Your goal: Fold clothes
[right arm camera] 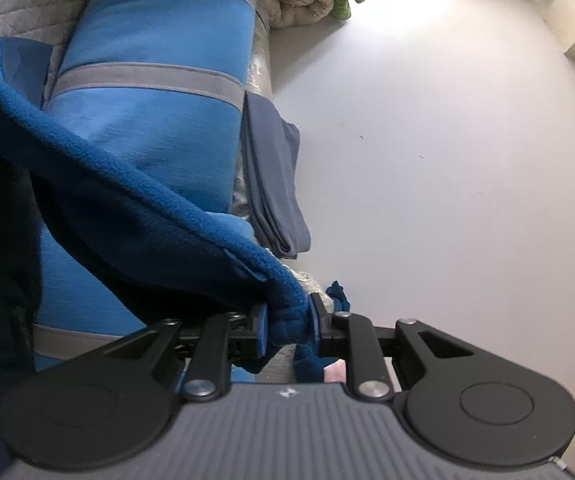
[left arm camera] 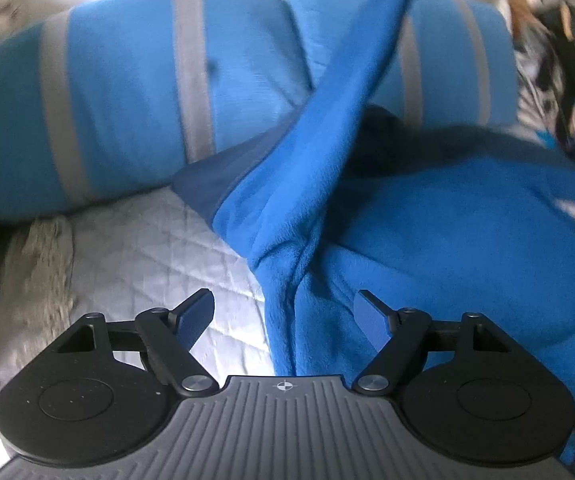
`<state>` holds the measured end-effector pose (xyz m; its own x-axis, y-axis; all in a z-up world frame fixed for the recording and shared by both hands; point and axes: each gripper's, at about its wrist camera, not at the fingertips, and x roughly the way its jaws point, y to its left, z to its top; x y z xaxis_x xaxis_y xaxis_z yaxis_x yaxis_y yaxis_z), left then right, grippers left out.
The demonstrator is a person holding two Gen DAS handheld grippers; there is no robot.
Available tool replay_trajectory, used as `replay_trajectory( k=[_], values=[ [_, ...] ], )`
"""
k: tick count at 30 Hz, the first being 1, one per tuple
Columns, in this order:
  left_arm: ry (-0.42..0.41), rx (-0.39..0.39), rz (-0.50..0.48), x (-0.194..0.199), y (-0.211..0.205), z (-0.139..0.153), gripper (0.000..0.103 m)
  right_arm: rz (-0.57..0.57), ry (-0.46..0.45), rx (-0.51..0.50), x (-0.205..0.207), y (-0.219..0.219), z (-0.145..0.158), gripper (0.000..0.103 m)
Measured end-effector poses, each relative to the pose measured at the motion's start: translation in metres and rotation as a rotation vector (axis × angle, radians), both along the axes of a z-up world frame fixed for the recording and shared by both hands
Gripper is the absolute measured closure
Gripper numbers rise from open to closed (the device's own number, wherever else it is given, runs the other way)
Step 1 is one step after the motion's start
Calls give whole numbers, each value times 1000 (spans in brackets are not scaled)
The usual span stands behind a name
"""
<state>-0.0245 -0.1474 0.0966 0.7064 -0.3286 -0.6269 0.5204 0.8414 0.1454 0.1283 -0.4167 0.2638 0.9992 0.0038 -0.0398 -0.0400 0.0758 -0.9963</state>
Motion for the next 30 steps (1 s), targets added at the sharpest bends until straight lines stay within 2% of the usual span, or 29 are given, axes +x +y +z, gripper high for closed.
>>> replay_trajectory(
  k=[9, 11, 16, 21, 23, 24, 30],
  values=[
    [-136, 126, -108, 3, -21, -12, 43, -36, -21, 15, 22, -18, 5, 82],
    [-179, 164, -128, 2, -27, -15, 52, -45, -20, 22, 26, -23, 4, 83],
    [-236, 264, -193, 1, -49, -29, 57, -52, -15, 21, 37, -27, 2, 83],
    [-324, 358, -187, -3, -68, -45, 59, -47, -15, 27, 40, -29, 0, 83],
    [-344, 397, -181, -3, -74, -51, 71, -44, -12, 30, 40, -29, -1, 83],
    [-354, 416, -177, -3, -77, -54, 72, -42, -10, 31, 41, -29, -1, 83],
    [-410, 556, -139, -5, -92, -73, 72, -49, 3, 32, 43, -34, -4, 83]
  ],
)
